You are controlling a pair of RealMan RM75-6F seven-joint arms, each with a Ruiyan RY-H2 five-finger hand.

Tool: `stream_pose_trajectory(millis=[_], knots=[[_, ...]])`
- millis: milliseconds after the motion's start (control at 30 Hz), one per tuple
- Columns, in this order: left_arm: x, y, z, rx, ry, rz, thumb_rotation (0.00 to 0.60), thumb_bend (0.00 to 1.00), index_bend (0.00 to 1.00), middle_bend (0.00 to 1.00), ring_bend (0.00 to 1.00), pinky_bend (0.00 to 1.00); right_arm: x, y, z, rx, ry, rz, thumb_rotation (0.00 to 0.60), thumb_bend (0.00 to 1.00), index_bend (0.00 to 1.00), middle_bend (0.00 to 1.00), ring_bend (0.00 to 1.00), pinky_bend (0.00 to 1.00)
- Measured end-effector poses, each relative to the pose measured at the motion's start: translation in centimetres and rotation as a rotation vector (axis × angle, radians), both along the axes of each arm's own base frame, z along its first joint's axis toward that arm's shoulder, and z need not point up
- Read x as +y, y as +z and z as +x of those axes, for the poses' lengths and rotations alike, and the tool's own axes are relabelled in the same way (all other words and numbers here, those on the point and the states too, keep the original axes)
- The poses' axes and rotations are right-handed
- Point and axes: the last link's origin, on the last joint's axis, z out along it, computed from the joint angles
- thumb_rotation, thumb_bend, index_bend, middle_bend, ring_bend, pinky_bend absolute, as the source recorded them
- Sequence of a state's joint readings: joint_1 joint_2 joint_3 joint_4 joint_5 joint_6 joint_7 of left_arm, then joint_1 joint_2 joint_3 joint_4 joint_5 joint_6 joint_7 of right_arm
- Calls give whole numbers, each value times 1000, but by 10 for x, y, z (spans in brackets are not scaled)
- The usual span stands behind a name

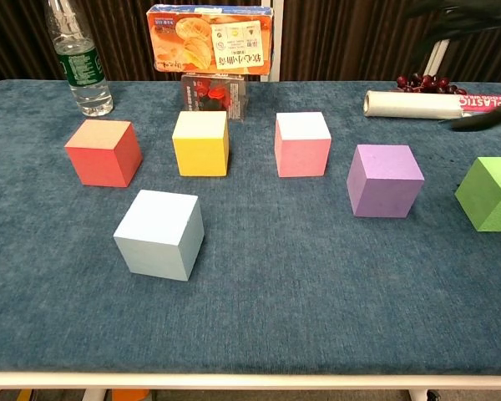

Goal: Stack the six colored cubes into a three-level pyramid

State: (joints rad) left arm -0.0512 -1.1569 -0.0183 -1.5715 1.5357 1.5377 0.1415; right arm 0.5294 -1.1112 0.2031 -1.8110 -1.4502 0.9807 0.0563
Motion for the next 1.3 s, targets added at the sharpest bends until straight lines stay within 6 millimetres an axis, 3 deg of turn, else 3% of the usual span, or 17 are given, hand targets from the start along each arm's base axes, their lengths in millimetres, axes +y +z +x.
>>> stream_pose_trajectory(millis=[133, 333, 833, 1300], knots=[[1, 1, 1, 0, -5, 3, 600, 0, 231, 182, 123, 69, -22, -25, 30, -12, 14, 77, 600, 95, 0, 233, 24, 105], [2, 2, 0, -3, 2, 2, 600, 0, 230, 182, 123, 69, -44, -63, 59, -17, 13, 150, 600, 97, 0, 222, 24, 105], [3, 4, 1, -4, 3, 7, 600, 0, 230, 182, 123, 69, -95, -144, 135, -7, 16, 172, 600, 38, 0, 177, 0, 89], [3, 4, -5, -14, 27, 8, 600, 0, 230, 182, 123, 69, -122, -201, 163, 73, -46, 174, 600, 38, 0, 182, 0, 78]])
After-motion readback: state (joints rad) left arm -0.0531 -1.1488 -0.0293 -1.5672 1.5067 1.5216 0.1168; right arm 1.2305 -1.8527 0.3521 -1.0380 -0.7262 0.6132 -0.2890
